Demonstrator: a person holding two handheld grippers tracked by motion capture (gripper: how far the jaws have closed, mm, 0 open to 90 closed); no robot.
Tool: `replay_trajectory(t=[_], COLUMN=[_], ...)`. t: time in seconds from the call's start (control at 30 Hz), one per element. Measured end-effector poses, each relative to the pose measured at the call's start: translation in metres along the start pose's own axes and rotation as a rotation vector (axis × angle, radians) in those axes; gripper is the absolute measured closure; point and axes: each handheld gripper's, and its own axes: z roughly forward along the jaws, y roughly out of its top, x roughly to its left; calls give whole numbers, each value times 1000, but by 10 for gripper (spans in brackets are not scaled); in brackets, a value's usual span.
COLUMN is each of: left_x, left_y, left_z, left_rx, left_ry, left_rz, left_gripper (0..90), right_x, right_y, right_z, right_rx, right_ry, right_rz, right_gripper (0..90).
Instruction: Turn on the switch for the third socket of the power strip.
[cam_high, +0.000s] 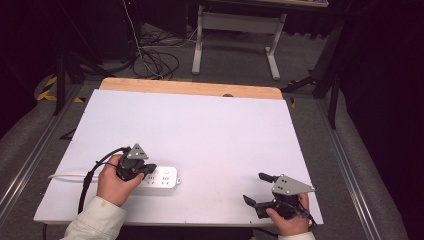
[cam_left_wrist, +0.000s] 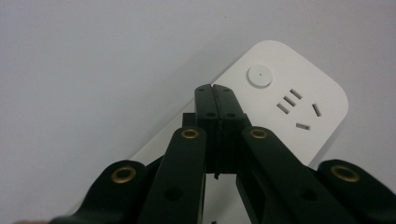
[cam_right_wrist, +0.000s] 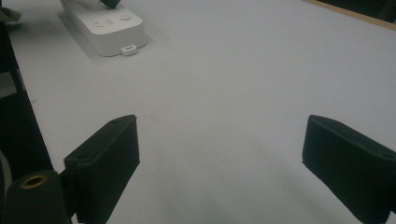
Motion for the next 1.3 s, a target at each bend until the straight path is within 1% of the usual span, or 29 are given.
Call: replay_trajectory(t=[0.13, 0.2, 0.27, 0.53, 0.6, 0.63, 0.7, 0.87, 0.93, 1.0, 1.07, 1.1, 1.27, 1.3], left_x=[-1, 0, 0, -1, -2, -2, -2, -4, -5, -6, -6, -6, -5, -4], left_y=[-1, -1, -1, -1, 0, 0, 0, 1, 1, 1, 1, 1, 2, 2], left_z=[1, 0, 0, 1, 1, 2, 1, 2, 2, 3, 3, 3, 2, 2], left_rx=[-3, -4, -4, 2, 2, 1, 8, 17, 18, 19, 21, 20, 22, 20], left_ry=[7, 11, 5, 9, 19, 13, 12, 24, 33, 40, 38, 35, 31, 29], left_rz=[7, 5, -2, -3, -2, -13, -14, 2, 0, 7, 7, -1, 0, -7], left_gripper=[900, 900, 900, 900, 900, 900, 900, 900, 900, 900, 900, 900, 900, 900], right_x=[0, 0, 0, 1, 1, 1, 1, 1, 1, 1, 1, 1, 1, 1], right_y=[0, 0, 0, 0, 0, 0, 0, 0, 0, 0, 0, 0, 0, 0], right_z=[0, 0, 0, 1, 1, 1, 1, 1, 1, 0, 1, 1, 1, 1], right_rx=[0, 1, 2, 5, 6, 6, 6, 7, 5, 6, 5, 5, 4, 6], right_ry=[0, 0, -1, 1, 1, 1, -1, 2, 2, 2, 1, 1, 3, 2], right_rz=[0, 0, -2, -2, -2, -2, -2, -1, -1, -1, -2, -2, 1, 0], right_gripper=[115, 115, 115, 115, 115, 115, 115, 115, 115, 115, 115, 115, 115, 115])
